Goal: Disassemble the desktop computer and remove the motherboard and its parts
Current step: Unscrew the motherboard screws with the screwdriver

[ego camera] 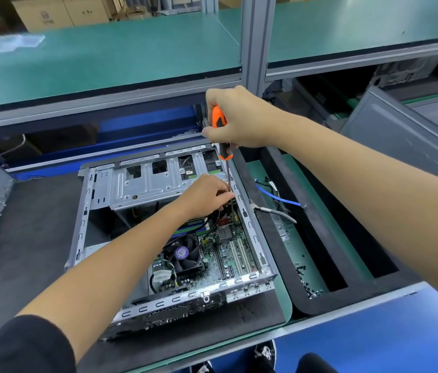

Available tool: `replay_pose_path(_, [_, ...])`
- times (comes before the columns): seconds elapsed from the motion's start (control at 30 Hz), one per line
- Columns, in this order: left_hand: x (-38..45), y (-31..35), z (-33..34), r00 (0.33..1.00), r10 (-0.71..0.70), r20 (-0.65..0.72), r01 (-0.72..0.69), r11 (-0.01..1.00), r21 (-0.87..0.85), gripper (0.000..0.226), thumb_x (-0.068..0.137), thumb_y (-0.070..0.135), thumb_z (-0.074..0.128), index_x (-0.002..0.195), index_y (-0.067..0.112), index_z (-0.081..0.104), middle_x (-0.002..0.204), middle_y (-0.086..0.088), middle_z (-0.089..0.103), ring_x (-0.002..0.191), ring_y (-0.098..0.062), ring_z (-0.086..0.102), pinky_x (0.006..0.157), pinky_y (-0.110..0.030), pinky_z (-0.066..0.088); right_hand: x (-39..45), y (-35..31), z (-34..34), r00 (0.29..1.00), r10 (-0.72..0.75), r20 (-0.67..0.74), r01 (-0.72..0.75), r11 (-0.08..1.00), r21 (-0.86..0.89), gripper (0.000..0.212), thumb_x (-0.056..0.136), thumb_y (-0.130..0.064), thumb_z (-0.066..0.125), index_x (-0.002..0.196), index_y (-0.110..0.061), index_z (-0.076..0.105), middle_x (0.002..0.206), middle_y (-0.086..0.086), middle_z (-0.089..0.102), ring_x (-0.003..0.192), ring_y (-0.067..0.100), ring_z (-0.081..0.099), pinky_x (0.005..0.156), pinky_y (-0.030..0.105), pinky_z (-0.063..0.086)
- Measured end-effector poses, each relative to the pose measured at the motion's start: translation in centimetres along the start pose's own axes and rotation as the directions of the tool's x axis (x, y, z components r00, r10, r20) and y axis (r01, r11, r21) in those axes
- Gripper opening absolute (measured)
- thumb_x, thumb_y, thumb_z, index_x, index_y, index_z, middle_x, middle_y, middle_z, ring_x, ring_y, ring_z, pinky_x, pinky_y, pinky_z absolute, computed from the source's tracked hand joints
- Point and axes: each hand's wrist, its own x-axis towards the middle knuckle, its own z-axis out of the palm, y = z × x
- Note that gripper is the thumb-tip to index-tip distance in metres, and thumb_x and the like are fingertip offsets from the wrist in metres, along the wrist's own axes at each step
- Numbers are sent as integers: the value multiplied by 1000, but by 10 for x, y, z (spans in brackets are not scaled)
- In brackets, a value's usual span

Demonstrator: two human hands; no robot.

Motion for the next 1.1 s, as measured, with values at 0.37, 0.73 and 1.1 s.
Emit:
replay_pose_path(0.37, [1, 1, 1, 1000, 7, -2, -7, 1000, 8, 39, 98, 25, 56, 79, -6, 68, 68, -9, 69, 51, 7, 61, 50, -10, 44, 1, -4, -1, 1000, -15, 23, 15, 1000, -1, 26, 88, -34, 64, 89, -15, 46, 69, -5, 49, 58, 8, 43, 54, 25, 38])
replay_pose_path(0.73, [0, 3, 1, 1000, 22, 5, -22, 1000, 16, 40, 98, 25, 55, 80, -8, 68, 69, -11, 69, 53, 7, 62, 51, -10, 44, 0, -3, -1, 999, -16, 29, 16, 1000, -1, 26, 88, -35, 63, 90, -16, 46, 73, -2, 52, 61, 10, 46, 57, 26, 42])
replay_pose_path(1.1, [-2, 4, 1, 999, 39, -19, -39, 999, 17, 41, 98, 25, 56, 76, -9, 65, 67, -14, 68, 51, 6, 61, 51, -17, 45, 0, -2, -1, 1000, -19, 20, 19, 1000, -2, 25, 88, -36, 63, 91, -17, 47, 75, -1, 53, 63, 11, 47, 55, 22, 39])
